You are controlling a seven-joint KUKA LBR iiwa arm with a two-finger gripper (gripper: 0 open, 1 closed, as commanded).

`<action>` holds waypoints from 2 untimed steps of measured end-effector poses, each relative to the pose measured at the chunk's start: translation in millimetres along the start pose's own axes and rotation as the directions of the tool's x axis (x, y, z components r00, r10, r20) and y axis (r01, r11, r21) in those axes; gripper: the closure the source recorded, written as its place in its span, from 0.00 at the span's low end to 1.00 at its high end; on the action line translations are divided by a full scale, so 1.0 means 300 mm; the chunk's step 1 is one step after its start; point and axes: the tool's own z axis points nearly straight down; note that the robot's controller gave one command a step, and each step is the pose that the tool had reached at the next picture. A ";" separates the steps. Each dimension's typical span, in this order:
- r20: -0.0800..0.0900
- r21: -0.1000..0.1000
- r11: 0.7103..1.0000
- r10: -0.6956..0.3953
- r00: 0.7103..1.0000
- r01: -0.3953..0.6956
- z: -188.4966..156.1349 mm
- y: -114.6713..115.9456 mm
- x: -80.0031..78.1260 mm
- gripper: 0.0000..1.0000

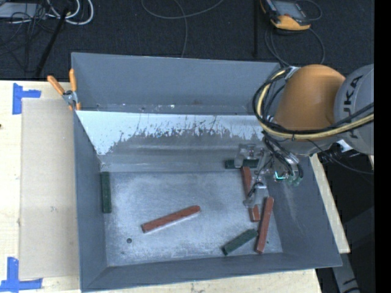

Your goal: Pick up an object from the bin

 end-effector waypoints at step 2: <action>0.000 -0.002 0.998 -0.064 0.998 0.064 0.358 0.401 0.125 0.00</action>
Offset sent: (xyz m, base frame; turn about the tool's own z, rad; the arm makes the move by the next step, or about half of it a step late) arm -0.0053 0.0642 -0.0454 -0.0808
